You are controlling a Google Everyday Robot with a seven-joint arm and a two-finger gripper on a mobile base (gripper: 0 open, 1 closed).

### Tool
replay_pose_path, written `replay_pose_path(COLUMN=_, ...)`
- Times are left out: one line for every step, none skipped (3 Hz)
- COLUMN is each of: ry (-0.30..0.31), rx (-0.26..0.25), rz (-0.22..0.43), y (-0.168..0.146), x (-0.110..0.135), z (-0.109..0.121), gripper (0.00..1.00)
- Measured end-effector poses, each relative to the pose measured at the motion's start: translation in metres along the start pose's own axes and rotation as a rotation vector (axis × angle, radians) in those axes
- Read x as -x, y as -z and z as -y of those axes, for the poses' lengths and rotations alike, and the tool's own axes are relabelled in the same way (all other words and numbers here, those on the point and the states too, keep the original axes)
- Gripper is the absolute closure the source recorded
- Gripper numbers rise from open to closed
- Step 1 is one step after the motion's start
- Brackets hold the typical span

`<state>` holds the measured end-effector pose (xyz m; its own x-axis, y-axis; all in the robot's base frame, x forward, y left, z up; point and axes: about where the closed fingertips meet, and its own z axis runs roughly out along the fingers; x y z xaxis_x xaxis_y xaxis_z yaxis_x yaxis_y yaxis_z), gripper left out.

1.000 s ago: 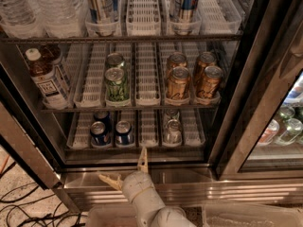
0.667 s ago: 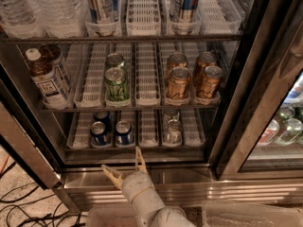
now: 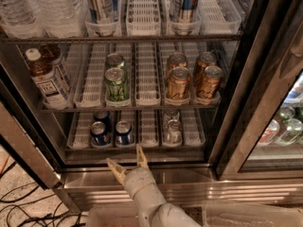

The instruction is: Pick pepsi can from bottom shelf of fridge

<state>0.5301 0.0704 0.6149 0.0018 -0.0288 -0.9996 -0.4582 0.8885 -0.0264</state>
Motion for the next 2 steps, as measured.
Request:
replay_pose_path(ry=0.007, rx=0.006, rz=0.005, y=-0.013, x=0.001, z=0.009, gripper=0.26)
replay_pose_path(ry=0.011, rx=0.028, rz=0.009, y=-0.032, x=0.0, z=0.018, gripper=0.26)
